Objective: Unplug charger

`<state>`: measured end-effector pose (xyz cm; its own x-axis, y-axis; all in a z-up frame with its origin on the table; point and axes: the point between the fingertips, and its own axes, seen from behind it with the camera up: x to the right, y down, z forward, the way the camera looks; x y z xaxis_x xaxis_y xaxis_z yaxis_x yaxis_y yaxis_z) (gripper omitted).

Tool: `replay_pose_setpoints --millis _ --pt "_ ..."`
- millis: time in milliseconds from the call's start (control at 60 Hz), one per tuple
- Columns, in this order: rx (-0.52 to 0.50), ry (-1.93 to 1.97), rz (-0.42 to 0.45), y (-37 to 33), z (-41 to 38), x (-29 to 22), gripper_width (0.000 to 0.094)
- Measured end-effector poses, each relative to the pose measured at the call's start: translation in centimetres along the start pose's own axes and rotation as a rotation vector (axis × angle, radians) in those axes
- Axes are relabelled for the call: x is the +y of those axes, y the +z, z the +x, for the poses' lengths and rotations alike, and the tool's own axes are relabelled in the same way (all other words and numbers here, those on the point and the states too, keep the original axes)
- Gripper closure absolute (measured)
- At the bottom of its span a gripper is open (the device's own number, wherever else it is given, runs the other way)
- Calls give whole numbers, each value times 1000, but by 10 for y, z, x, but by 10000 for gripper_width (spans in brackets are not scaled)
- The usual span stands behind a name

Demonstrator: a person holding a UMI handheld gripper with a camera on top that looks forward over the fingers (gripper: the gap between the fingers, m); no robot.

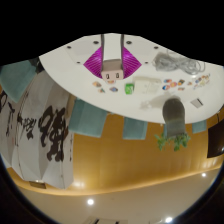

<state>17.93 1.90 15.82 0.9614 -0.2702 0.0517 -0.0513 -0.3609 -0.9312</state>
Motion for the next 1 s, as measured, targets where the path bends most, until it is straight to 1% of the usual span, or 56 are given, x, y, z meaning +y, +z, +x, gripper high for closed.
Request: replay_pose_setpoints --millis 50,117,200,250,283,333,383,400,417,467,550,600,867,1000 --pt "-6 2 -98 4 13 35 698" --pt "9 -13 -183 24 9 94 675" --pt "-8 -27 -284 21 25 132 642" --pt "-11 -14 -312 25 25 145 622" --pt "-11 -11 -322 29 26 157 611" --pt "-5 -21 -327 30 30 161 580" --pt "-9 -37 -318 27 32 154 498" --pt "-8 -41 -311 27 33 154 494" --pt "-8 -44 -308 25 33 153 433" --pt "-19 -46 -308 18 35 148 305" --pt "-32 -39 -295 1 34 134 112" --pt "-40 -36 -286 -15 33 126 53" --pt "-16 -62 -280 -119 35 101 64" --pt "-18 -48 -274 -161 27 94 62"
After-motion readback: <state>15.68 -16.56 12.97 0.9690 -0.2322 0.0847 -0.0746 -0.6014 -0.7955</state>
